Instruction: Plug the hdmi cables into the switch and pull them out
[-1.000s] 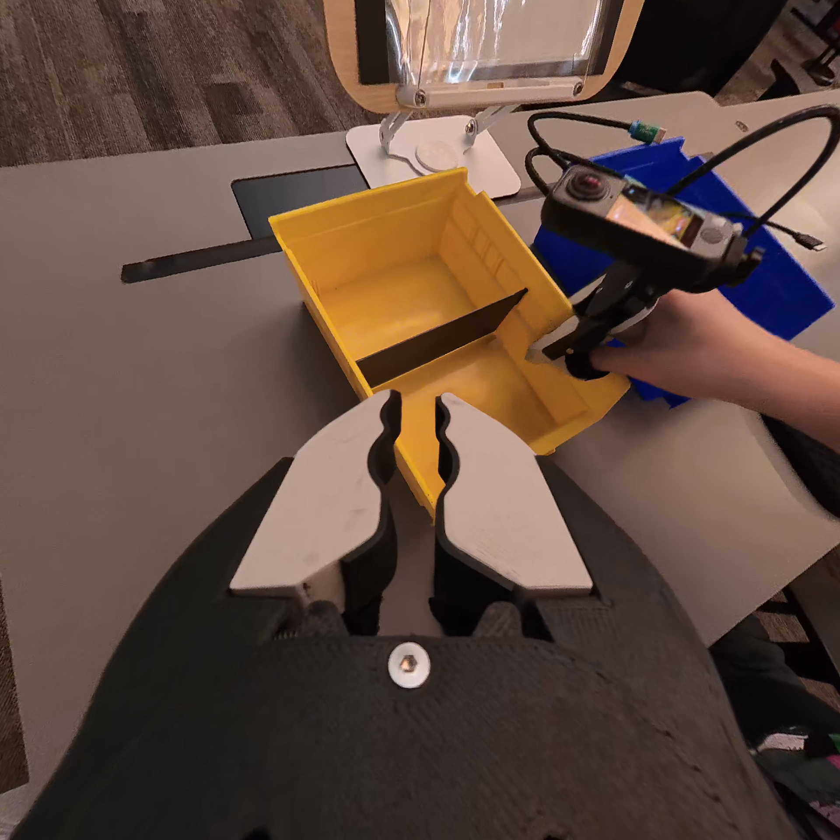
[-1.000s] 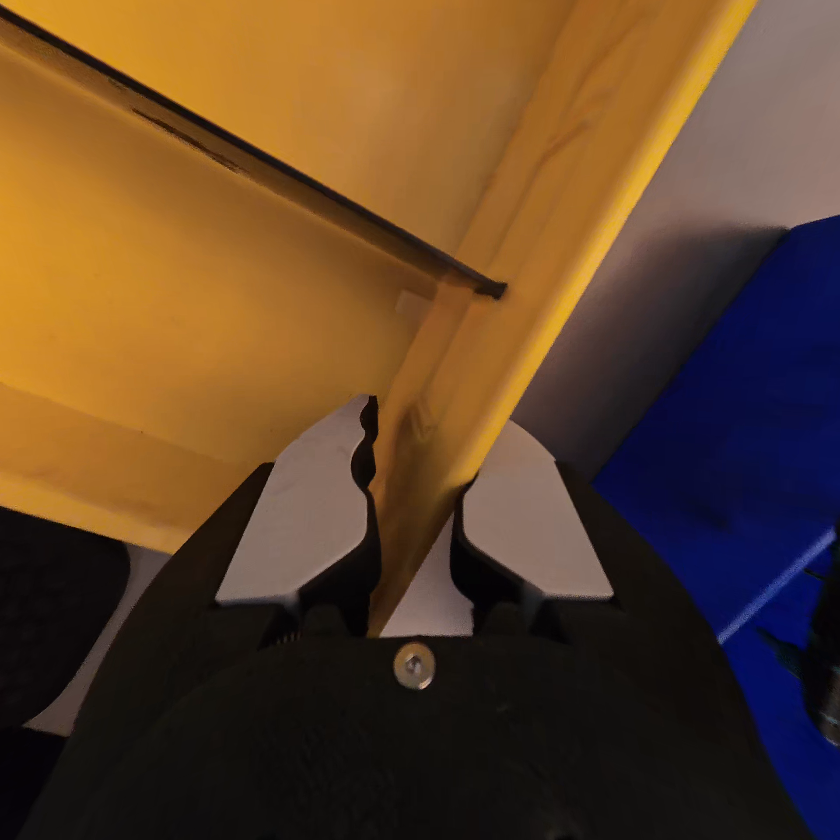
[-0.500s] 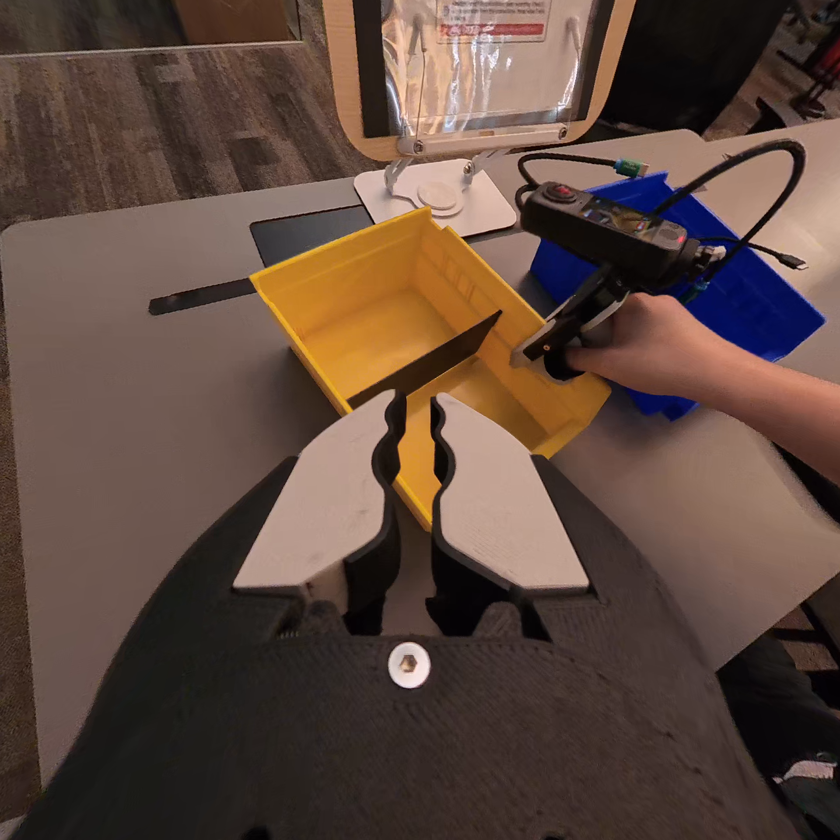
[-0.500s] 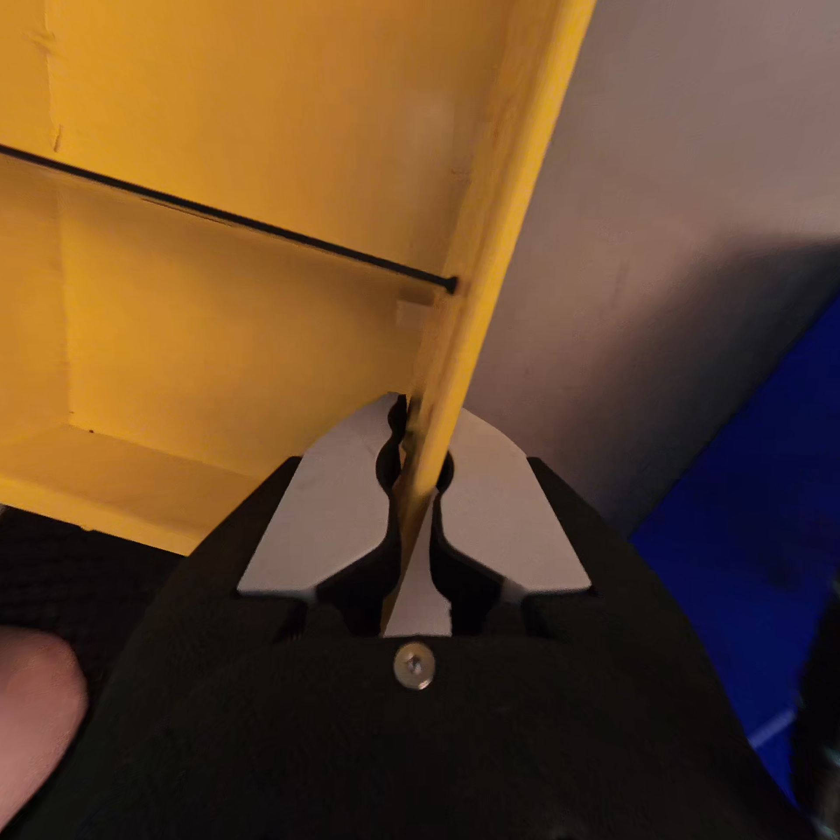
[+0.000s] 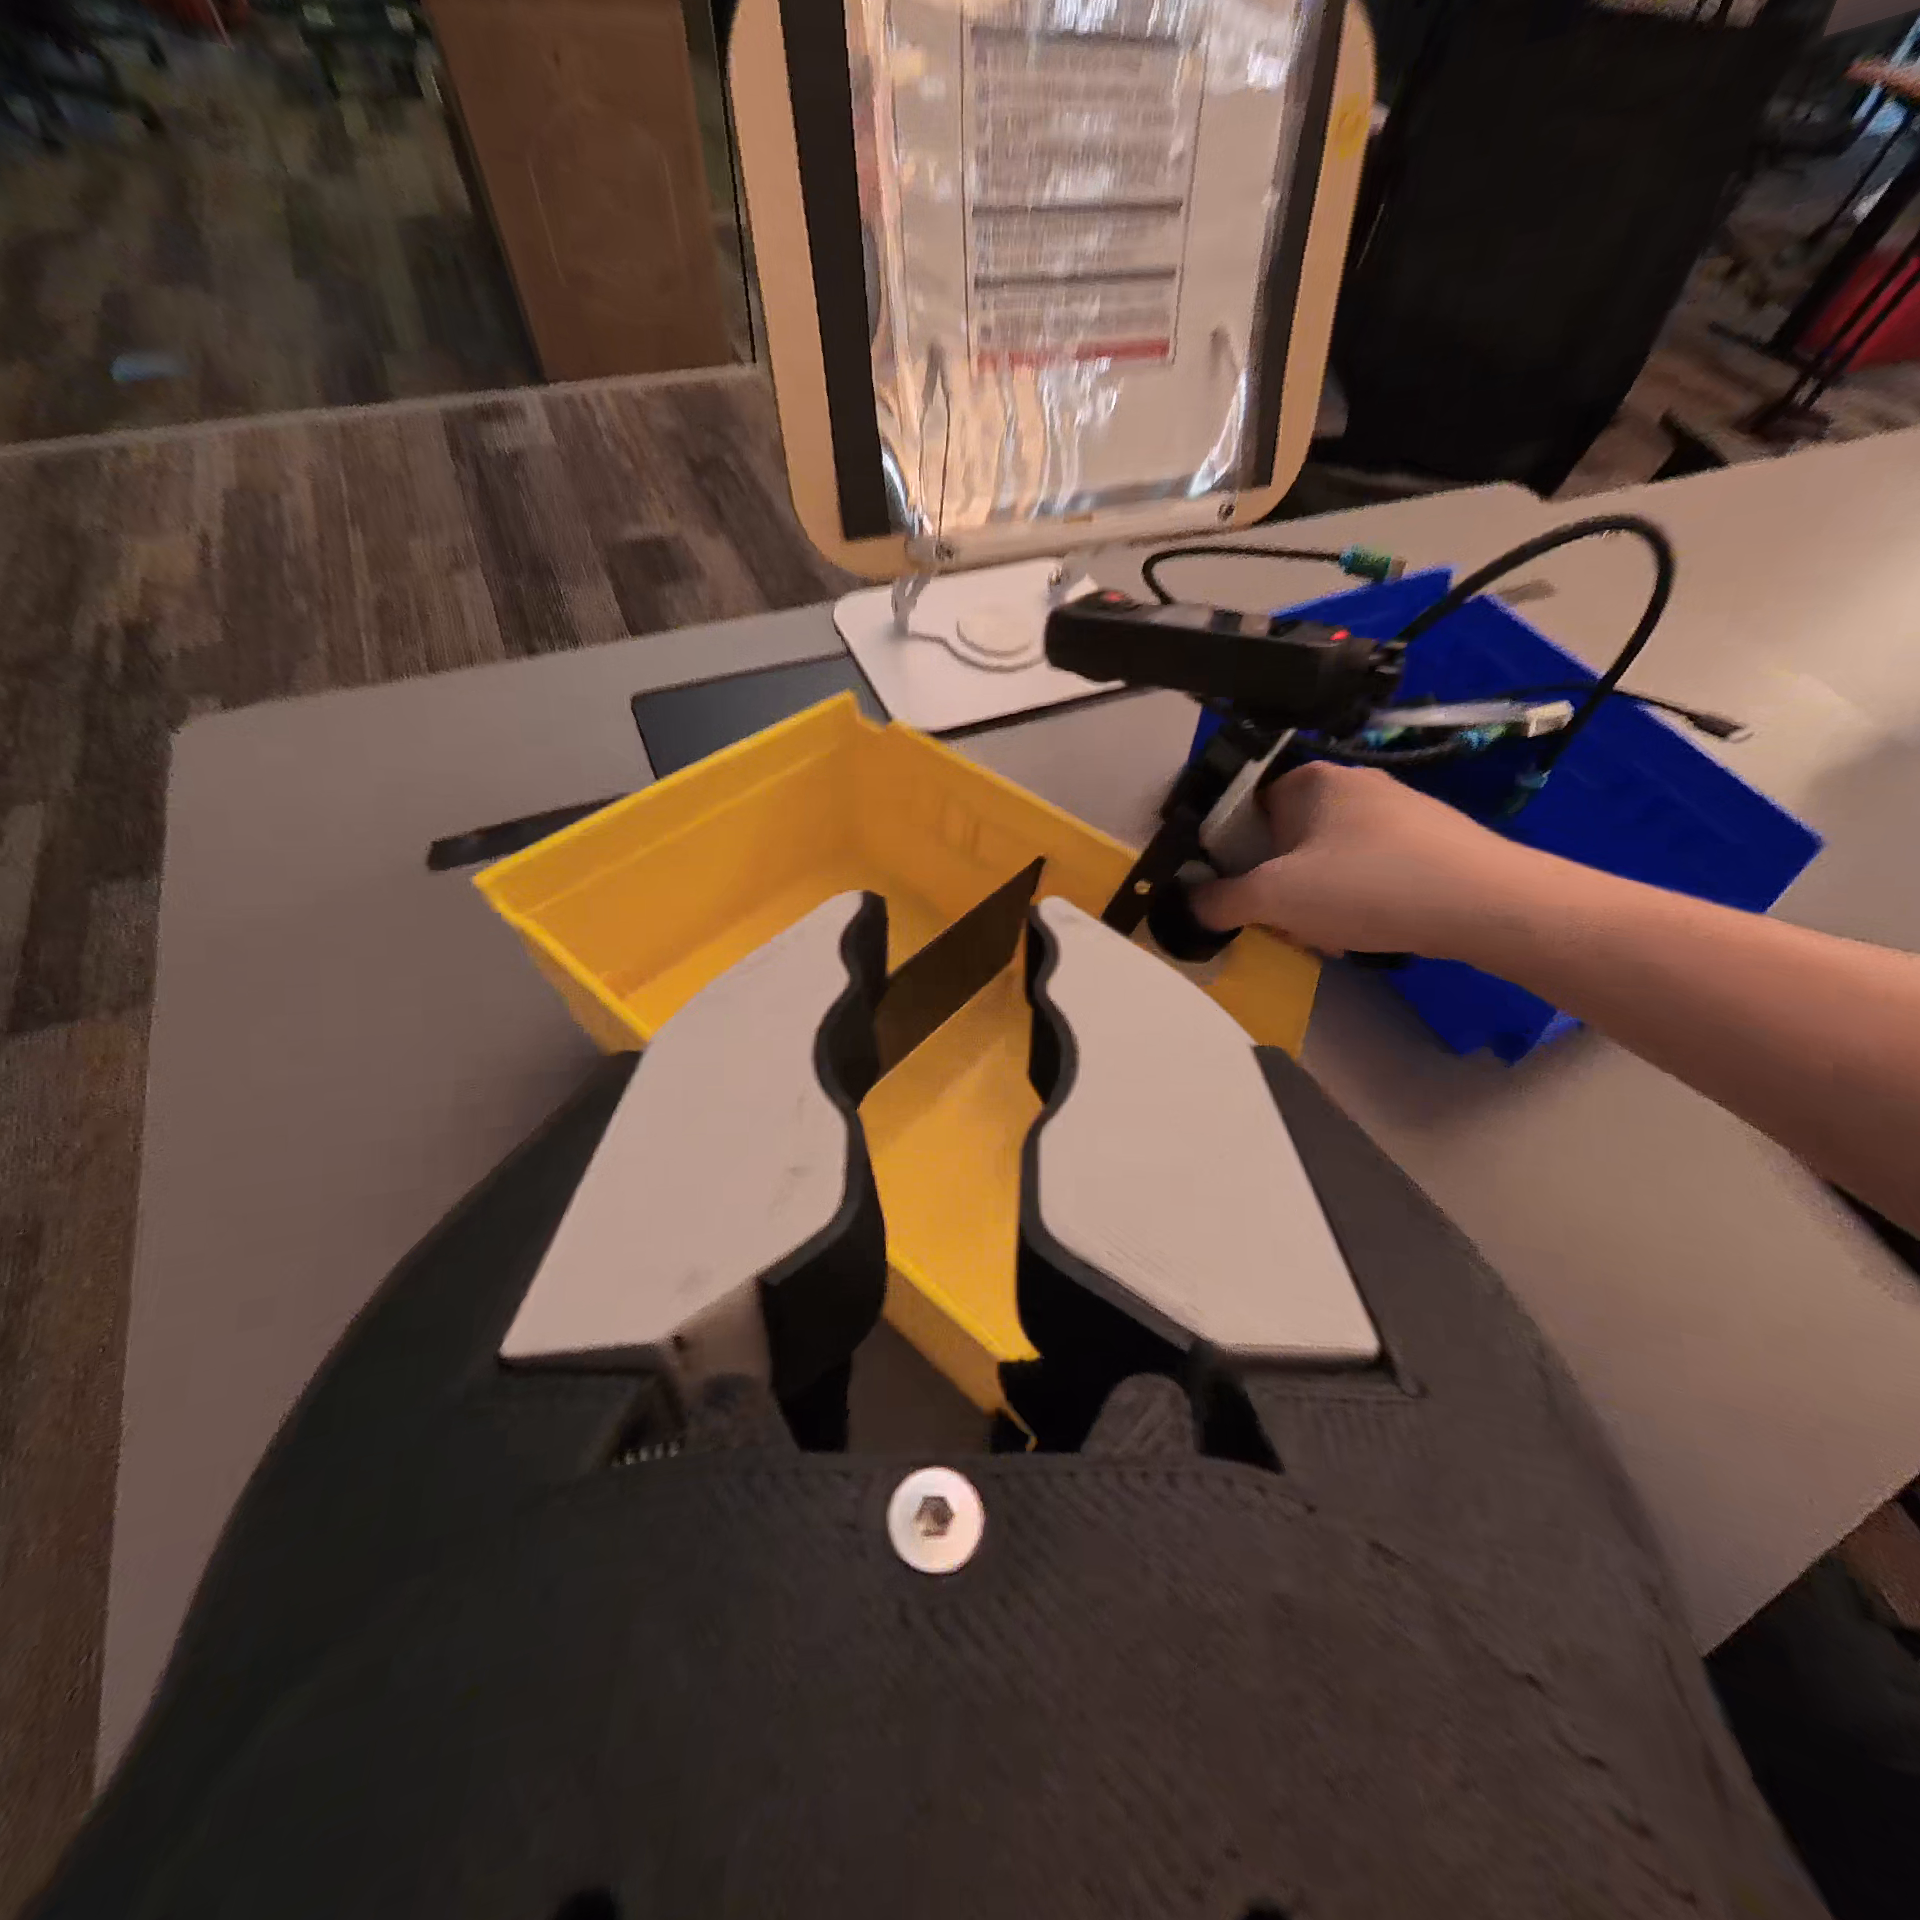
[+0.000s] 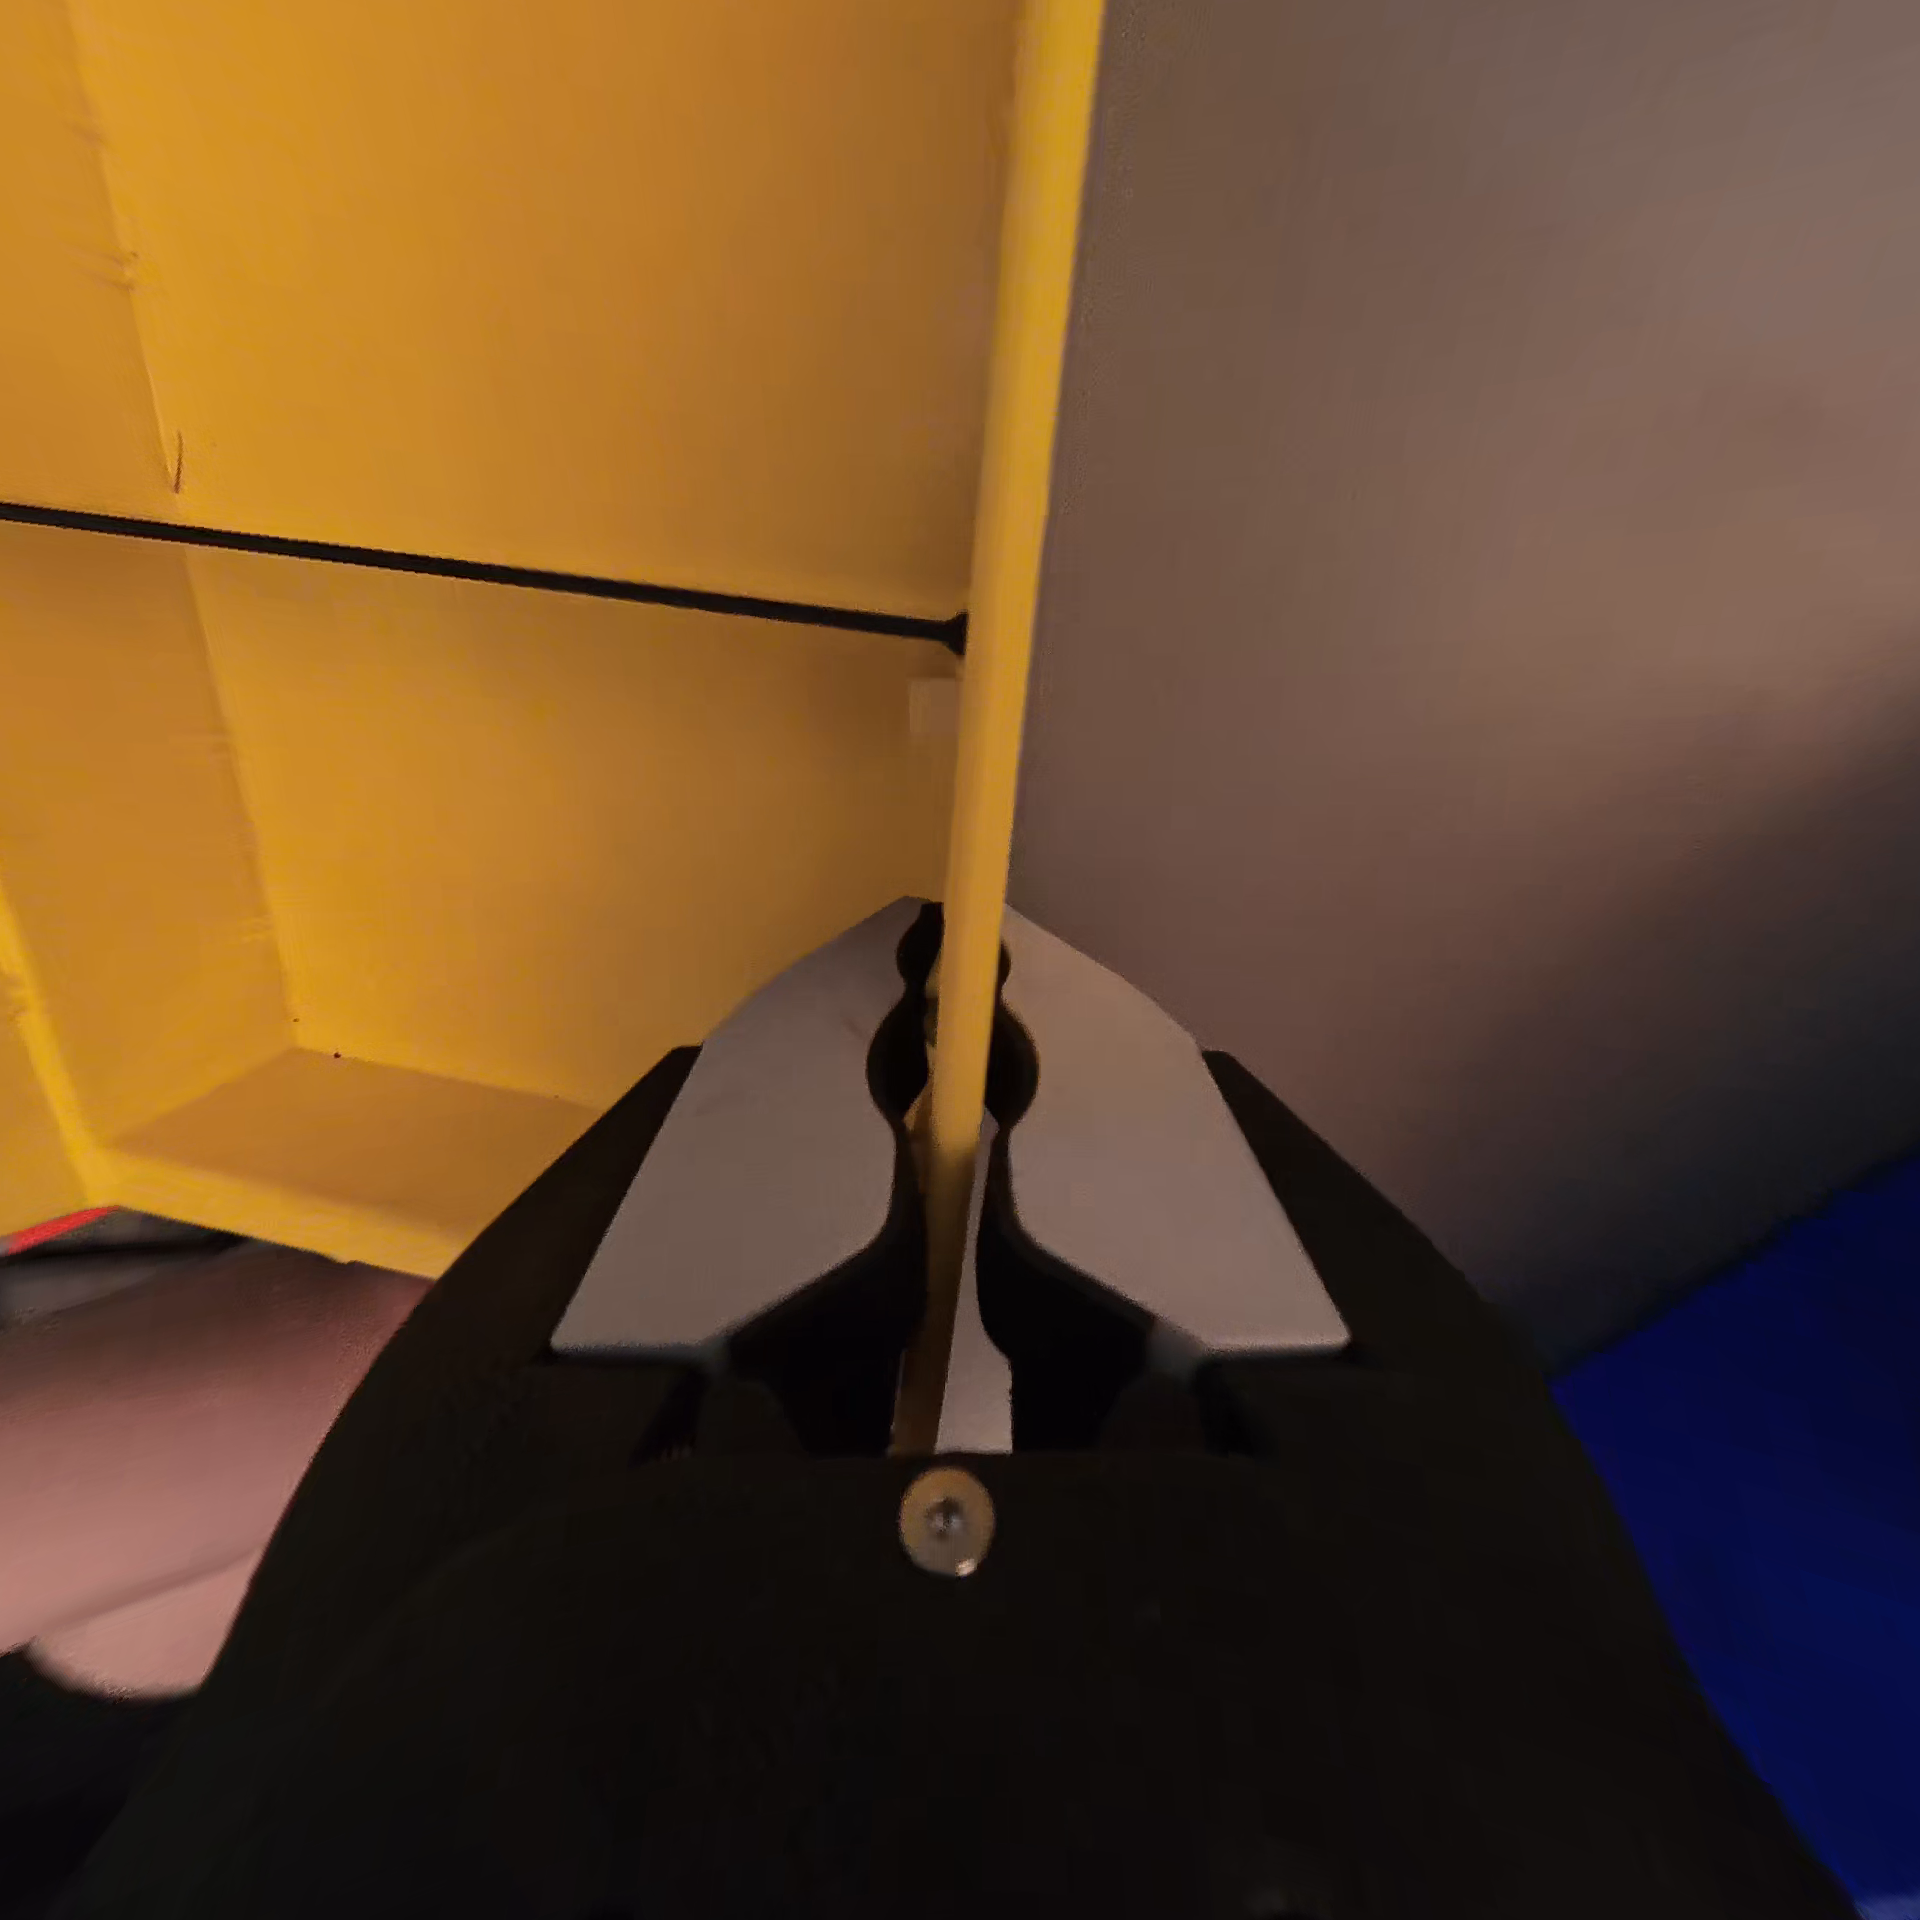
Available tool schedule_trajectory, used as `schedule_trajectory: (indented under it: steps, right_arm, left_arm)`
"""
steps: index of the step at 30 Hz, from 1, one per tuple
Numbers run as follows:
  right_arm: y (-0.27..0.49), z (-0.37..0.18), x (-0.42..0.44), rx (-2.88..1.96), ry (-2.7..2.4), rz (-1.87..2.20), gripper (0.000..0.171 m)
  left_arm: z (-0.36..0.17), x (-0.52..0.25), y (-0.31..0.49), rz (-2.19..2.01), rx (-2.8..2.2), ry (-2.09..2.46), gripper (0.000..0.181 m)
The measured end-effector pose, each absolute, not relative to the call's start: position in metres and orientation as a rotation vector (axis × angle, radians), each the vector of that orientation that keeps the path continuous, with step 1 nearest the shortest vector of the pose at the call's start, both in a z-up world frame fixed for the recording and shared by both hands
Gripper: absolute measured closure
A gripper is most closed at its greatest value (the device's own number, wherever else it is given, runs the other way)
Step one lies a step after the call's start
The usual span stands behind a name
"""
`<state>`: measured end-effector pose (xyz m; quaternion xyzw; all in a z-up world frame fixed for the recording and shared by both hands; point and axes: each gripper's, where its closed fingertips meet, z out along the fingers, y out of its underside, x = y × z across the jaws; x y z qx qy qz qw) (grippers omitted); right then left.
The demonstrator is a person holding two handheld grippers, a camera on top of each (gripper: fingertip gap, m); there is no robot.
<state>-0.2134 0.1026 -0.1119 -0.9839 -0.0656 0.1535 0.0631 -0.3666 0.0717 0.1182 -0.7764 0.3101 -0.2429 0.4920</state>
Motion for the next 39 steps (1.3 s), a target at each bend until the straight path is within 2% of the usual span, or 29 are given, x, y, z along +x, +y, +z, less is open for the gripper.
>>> schedule_trajectory:
  steps: [1,5,8,10,13,16,21,24,29,31,35,39]
  right_arm:
    - [0.103,-0.105,-0.222,-2.975,-0.217,0.512,0.165]
    - [0.108,-0.055,-0.242,-2.941,-0.334,0.599,0.165]
    - [0.108,0.006,-0.238,-2.893,-0.406,0.622,0.165]
    - [0.103,0.056,-0.225,-2.855,-0.431,0.628,0.165]
    - [0.084,0.132,-0.186,-2.802,-0.397,0.625,0.165]
    - [0.056,0.195,-0.127,-2.732,-0.287,0.577,0.165]
    - [-0.009,0.244,-0.001,-2.621,0.021,0.471,0.165]
    - [-0.054,0.240,0.078,-2.561,0.258,0.416,0.165]
    - [-0.134,0.194,0.198,-2.476,0.635,0.313,0.166]
    - [-0.163,0.167,0.240,-2.443,0.785,0.236,0.166]
    - [-0.215,0.099,0.307,-2.441,0.998,0.034,0.165]
    - [-0.239,0.026,0.331,-2.518,1.057,0.002,0.165]
  left_arm:
    - [0.125,-0.370,0.066,-0.598,-1.849,0.740,0.151]
    - [0.176,-0.396,0.037,-0.720,-1.602,0.545,0.137]
    - [0.219,-0.419,0.008,-0.892,-1.355,0.394,0.128]
    - [0.226,-0.428,-0.003,-0.930,-1.304,0.369,0.116]
    - [0.223,-0.426,-0.004,-0.927,-1.316,0.381,0.113]
    - [0.207,-0.393,0.001,-0.946,-1.408,0.540,0.135]
    - [0.136,-0.291,0.010,-0.981,-1.717,1.031,0.131]
    - [0.084,-0.232,0.021,-0.989,-1.915,1.259,0.139]
    - [0.007,-0.158,0.028,-1.010,-2.188,1.445,0.128]
    - [-0.011,-0.136,0.024,-1.102,-2.260,1.446,0.115]
    - [-0.049,-0.098,0.008,-1.297,-2.363,1.491,0.106]
    - [-0.073,-0.067,0.007,-1.417,-2.466,1.359,0.107]
